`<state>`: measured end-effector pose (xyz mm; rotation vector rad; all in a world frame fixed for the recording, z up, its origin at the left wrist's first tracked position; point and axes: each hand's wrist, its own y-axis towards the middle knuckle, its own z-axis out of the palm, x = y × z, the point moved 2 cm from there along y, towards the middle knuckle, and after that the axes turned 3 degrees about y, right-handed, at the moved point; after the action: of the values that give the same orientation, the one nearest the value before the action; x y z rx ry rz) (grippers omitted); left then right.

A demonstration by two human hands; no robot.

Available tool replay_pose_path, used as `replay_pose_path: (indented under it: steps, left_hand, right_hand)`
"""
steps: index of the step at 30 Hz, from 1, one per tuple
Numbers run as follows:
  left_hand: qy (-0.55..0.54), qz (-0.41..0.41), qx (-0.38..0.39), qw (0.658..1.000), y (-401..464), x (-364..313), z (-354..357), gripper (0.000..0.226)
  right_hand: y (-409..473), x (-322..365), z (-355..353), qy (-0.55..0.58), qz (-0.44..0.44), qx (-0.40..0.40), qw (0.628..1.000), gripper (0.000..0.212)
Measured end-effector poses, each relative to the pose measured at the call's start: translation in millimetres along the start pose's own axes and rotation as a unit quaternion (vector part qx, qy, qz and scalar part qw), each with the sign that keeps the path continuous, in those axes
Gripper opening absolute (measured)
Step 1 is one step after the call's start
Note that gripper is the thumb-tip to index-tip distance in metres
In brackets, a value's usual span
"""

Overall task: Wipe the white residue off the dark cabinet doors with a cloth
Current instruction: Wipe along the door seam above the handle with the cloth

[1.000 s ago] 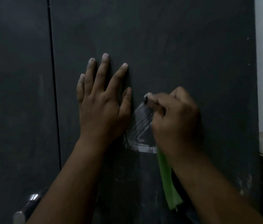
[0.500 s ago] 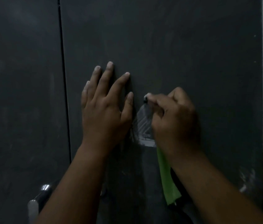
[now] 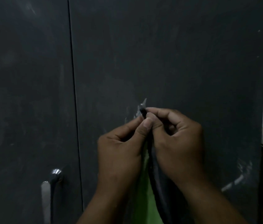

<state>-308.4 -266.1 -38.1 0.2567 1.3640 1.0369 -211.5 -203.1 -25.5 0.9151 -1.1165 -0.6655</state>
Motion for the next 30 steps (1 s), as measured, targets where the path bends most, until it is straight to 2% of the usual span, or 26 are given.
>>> replay_pose_path:
  steps: [2,4,6,8,10,12,14,18,21,26,28,30]
  left_hand:
    - [-0.025,-0.003,-0.006,1.0,5,-1,-6,0.019]
    - [-0.002,0.031,-0.027,0.999,17,-5,-12,0.015]
    - [0.089,0.118,-0.085,0.985,36,-13,-19,0.01]
    - [0.216,0.212,-0.146,0.942,59,-25,-26,0.011]
    - [0.346,0.277,-0.177,0.879,81,-37,-28,0.013]
    - [0.421,0.311,-0.169,0.835,96,-40,-25,0.013]
    - [0.46,0.341,-0.137,0.808,95,-33,-18,0.012]
    - [0.476,0.342,-0.067,0.807,61,1,-4,0.01]
    - [0.474,0.347,-0.089,0.804,53,8,-7,0.014]
    - [0.451,0.352,-0.131,0.81,87,-25,-3,0.013]
    - [0.457,0.349,-0.124,0.809,92,-31,4,0.01]
    - [0.477,0.352,-0.082,0.802,82,-23,9,0.01]
  right_hand:
    - [10,5,-2,-0.023,-0.018,0.077,0.997,0.018]
    - [30,9,-8,-0.102,-0.071,0.135,0.983,0.019]
    - [58,10,-18,-0.249,-0.144,0.108,0.951,0.023]
    - [87,9,-25,-0.4,-0.175,0.05,0.898,0.034]
    - [107,4,-27,-0.481,-0.185,0.04,0.856,0.045]
    - [112,-5,-25,-0.509,-0.201,0.047,0.836,0.051]
    - [109,-16,-24,-0.531,-0.218,0.037,0.818,0.053]
    - [106,-30,-22,-0.54,-0.243,0.014,0.806,0.056]
    - [107,-34,-24,-0.536,-0.255,0.002,0.805,0.056]
    - [105,-37,-24,-0.532,-0.259,-0.004,0.806,0.057]
    - [106,-37,-24,-0.53,-0.259,-0.005,0.807,0.057]
    - [106,-38,-24,-0.526,-0.258,-0.006,0.81,0.057]
